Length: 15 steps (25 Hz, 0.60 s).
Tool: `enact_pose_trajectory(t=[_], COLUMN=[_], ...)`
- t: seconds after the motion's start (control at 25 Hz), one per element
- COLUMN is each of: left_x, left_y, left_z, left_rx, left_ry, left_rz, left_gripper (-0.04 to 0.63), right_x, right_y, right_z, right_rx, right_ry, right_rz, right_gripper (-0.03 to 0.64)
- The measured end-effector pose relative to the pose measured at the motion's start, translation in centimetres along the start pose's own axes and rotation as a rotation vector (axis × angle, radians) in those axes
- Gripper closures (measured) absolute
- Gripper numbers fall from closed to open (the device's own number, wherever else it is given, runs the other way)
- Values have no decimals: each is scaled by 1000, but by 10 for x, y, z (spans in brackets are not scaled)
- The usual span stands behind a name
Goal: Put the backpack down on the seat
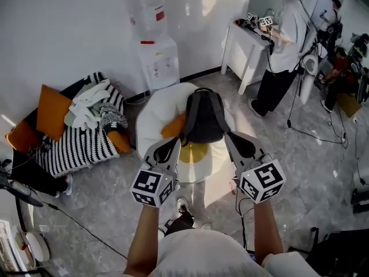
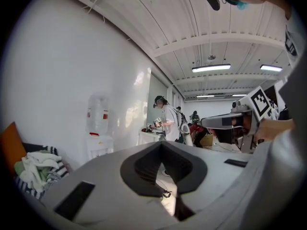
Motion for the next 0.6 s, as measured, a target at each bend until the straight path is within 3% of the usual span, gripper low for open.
enact_pose_trajectory(t=[0.2,0.6], left_x=[-30,-86], left_y=[-18,-19], left_z=[27,83], left_rx=[-42,-82], left_ry=[-2,9], left_rz=[-51,-78], left_gripper=[592,592], right_x=[16,42], right_y=[-10,-9], right_z=[35,106], right_rx=[-14,-41], right_ry=[-3,1], right_rz=[66,53], right_gripper=[614,614])
Point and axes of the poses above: the fingertips, and each gripper's own axes: z backward along the fingers, x to its left, y out of its underside, the point moved 7 cm from there along z, backward along the fingers, and after that the axes turned 3 degrees about -y, right-handed, at the moved point
